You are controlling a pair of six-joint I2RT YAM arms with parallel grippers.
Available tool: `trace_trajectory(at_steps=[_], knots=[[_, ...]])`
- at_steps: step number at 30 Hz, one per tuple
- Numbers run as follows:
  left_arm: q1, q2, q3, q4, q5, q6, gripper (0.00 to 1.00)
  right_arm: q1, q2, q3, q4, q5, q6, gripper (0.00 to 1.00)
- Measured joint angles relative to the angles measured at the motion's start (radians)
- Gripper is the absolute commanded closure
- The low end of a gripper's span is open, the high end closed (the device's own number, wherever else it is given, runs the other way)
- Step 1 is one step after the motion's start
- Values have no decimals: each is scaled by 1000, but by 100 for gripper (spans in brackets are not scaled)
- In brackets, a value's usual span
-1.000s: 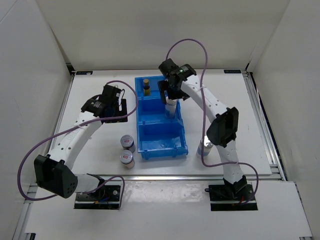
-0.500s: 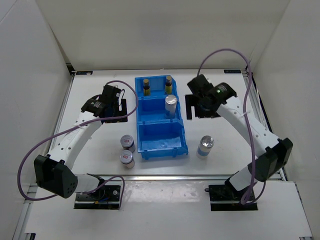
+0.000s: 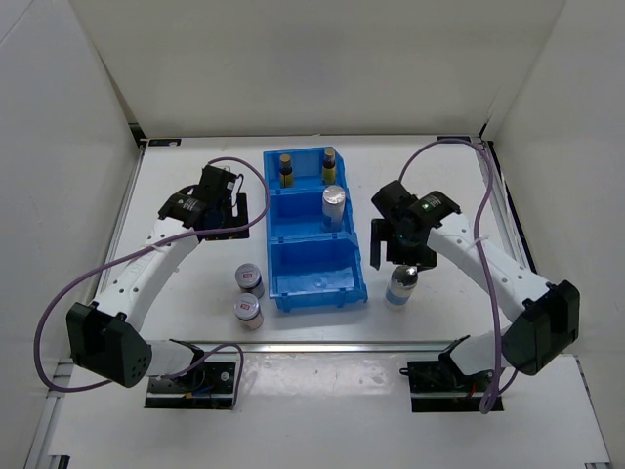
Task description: Organize the condiment bottles
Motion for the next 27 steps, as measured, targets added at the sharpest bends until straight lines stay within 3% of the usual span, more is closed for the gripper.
trace_trajectory(at_steps=[5,8,12,13,15,18,23,27], knots=[[0,0,0,0,0,0,0,0,0,-65,4,-11,32,4],[0,0,0,0,0,0,0,-1,0,-86,14,-16,43,10],[0,0,0,0,0,0,0,-2,0,-100,20,-18,50,33],[0,0,0,0,0,0,0,-2,0,-103,19,-18,51,48],[0,0,0,0,0,0,0,-2,-11,-111,28,-18,65,58],[0,0,0,0,0,0,0,-2,-58,-141,40,-11,74,68],[0,0,0,0,0,0,0,-2,-185,-139,36,-6,59,73],[0,0,0,0,0,0,0,-3,-206,5,47,-13,-8,85]])
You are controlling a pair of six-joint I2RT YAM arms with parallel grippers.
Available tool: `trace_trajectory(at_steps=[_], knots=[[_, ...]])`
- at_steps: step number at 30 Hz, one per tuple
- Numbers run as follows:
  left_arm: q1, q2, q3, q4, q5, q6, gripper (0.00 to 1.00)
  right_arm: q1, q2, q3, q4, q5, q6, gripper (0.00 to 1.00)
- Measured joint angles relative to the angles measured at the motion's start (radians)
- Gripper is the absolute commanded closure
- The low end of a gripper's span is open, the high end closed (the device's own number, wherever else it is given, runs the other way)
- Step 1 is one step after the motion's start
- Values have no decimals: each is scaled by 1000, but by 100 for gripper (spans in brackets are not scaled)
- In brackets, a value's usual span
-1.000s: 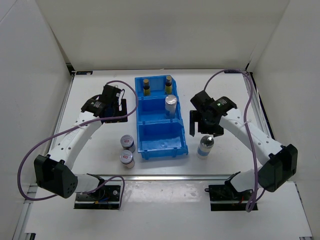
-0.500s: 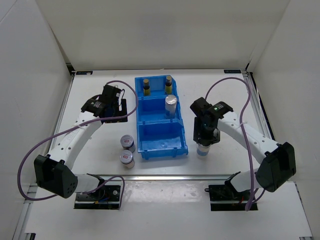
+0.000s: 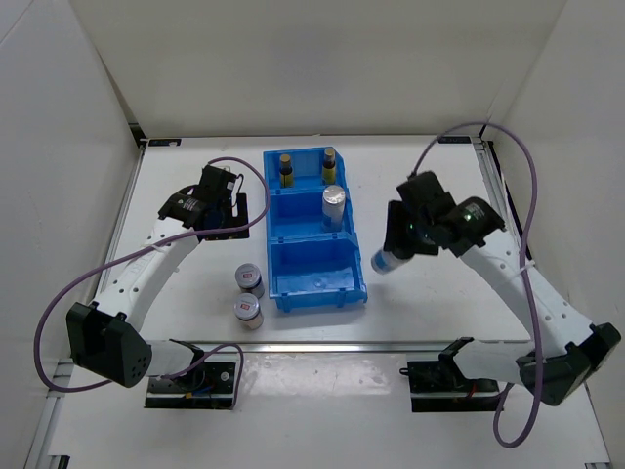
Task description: Organize the condiment bottles
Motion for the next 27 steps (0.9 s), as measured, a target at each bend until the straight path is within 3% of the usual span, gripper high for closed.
trace_trajectory(at_steps=[3,15,20,25,27], knots=[[0,0,0,0,0,0,0,3,90,192,18,-22,-58,91],[0,0,0,0,0,0,0,100,740,862,127,-175,-202,93],[0,0,0,0,0,0,0,106,959,1000,123,-192,-229,93],[0,0,0,0,0,0,0,105,1080,1030,105,-189,-236,90],[0,0,0,0,0,0,0,105,1107,1034,94,-183,-237,85]])
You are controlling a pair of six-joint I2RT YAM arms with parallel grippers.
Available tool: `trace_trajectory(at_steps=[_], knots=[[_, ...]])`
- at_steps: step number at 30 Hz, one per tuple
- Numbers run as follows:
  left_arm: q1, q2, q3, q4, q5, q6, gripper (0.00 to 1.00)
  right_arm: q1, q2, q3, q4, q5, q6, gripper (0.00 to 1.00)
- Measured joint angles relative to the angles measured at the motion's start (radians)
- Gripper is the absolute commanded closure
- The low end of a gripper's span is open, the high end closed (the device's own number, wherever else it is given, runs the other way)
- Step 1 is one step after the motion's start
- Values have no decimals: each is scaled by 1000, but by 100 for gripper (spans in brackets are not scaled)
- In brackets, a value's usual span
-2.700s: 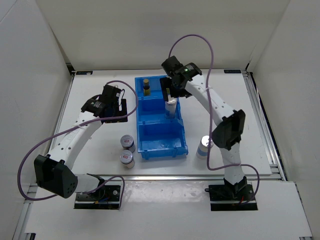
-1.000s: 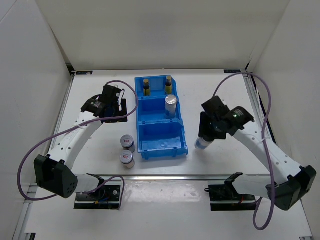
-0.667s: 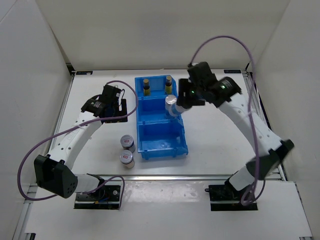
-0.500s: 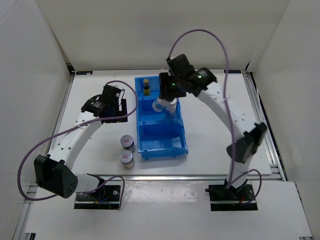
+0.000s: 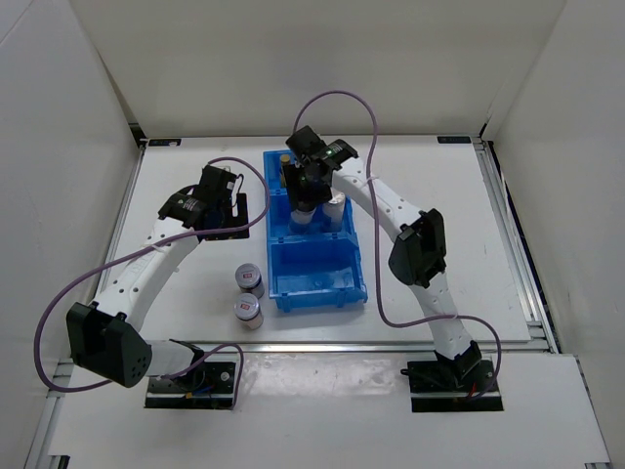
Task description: Organize the condiment bottles
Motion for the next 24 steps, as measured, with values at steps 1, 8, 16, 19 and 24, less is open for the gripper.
trace_trajectory(at_steps=[1,8,16,19,24], knots=[[0,0,0,0,0,0,0,0,5,9,1,0,-1,83],[0,0,0,0,0,0,0,0,5,75,-2,7,-3,25],[0,0,0,0,0,0,0,0,-55,119,10,20,-15,1],[0,0,0,0,0,0,0,0,-131,119,7,39,-21,1],[0,0,0,0,4,0,0,5,-382,26,7,98,-26,1]])
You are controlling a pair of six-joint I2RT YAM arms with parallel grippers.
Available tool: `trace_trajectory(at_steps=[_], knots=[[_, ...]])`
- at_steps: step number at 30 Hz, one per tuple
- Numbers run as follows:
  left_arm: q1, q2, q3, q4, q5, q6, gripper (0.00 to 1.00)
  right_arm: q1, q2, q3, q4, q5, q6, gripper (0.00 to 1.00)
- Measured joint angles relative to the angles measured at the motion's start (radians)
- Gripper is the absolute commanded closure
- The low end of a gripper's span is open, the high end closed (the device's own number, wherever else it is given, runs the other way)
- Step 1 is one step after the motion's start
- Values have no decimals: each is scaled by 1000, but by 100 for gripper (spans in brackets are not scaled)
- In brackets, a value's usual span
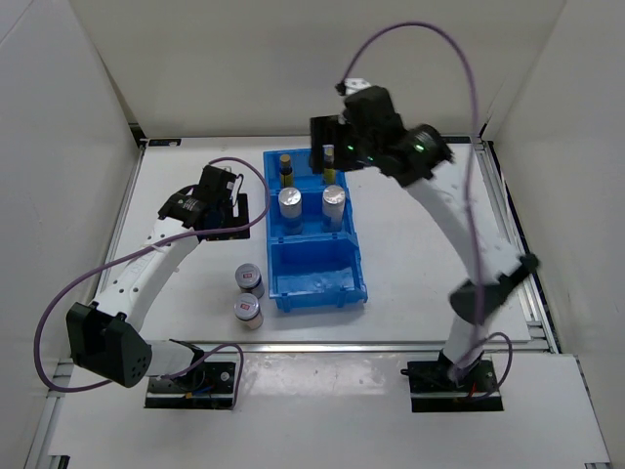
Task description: Organize the condiment bottles
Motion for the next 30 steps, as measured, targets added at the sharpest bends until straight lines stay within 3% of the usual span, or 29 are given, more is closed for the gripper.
trace_trajectory(at_steps=[7,13,20,30], knots=[[1,38,-5,18,148,11,0,10,-577,-571,11,114,60,1],[-27,55,-71,21,237,-28,0,9,-788,-976,-31,141,157,1],[-92,43,-118,11,260,-77,0,9,-812,-1064,-81,151,184,1],[-117,47,-126,-23,246,-166,0,9,-998,-1095,-182,228,188,1]])
